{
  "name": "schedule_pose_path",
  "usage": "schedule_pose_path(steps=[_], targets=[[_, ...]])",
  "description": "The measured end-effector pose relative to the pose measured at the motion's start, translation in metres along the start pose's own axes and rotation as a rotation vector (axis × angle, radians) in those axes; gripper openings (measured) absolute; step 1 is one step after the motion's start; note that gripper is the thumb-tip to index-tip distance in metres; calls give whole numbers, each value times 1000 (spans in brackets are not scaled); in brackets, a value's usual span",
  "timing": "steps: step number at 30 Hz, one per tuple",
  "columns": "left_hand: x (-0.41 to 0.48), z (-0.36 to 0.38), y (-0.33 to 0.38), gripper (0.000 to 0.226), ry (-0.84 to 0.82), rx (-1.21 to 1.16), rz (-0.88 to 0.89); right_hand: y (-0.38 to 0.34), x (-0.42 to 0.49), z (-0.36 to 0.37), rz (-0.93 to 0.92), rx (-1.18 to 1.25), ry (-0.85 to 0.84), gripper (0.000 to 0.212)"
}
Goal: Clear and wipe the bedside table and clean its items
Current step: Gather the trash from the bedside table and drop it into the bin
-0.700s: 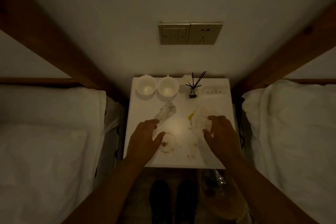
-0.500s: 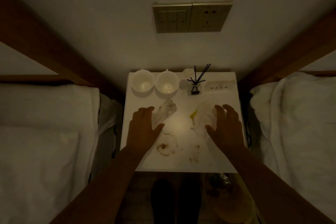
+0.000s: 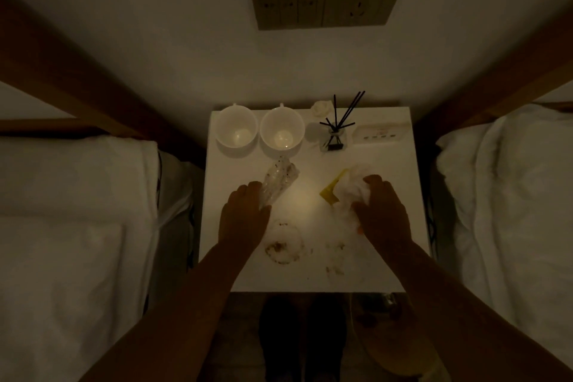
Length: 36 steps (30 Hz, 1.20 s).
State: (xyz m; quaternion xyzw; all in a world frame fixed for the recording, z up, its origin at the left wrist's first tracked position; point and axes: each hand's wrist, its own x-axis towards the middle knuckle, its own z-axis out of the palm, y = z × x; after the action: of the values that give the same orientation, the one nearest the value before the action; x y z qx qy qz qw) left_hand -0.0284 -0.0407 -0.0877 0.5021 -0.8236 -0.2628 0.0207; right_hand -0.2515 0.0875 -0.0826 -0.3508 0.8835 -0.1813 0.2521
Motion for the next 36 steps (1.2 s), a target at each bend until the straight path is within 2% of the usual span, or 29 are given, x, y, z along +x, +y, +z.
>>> schedule_pose_path(steps=[7,14,19,24,27,33,36], targets=[[-37,-22,10,48,-62,-215,-34,-13,-40,-25,3,202,15,35],[-131,-62,69,44,-128,-290,-53,-24,-137,-87,158,386,27,32],[-201,-64,114,34,-205,-352,-159,7,-199,-123,182,338,48,32],[-254,-32,148,22,-305,-415,-270,65,-235,-132,242,277,34,33],[-279,1,165,20,-294,-491,-357,107,-247,-125,256,231,-12,39],[-301,78,173,32,-221,-460,-433,169,-252,-95,254,207,-92,43],[-294,112,176,13,-317,-504,-448,198,-241,-68,252,199,-164,43]])
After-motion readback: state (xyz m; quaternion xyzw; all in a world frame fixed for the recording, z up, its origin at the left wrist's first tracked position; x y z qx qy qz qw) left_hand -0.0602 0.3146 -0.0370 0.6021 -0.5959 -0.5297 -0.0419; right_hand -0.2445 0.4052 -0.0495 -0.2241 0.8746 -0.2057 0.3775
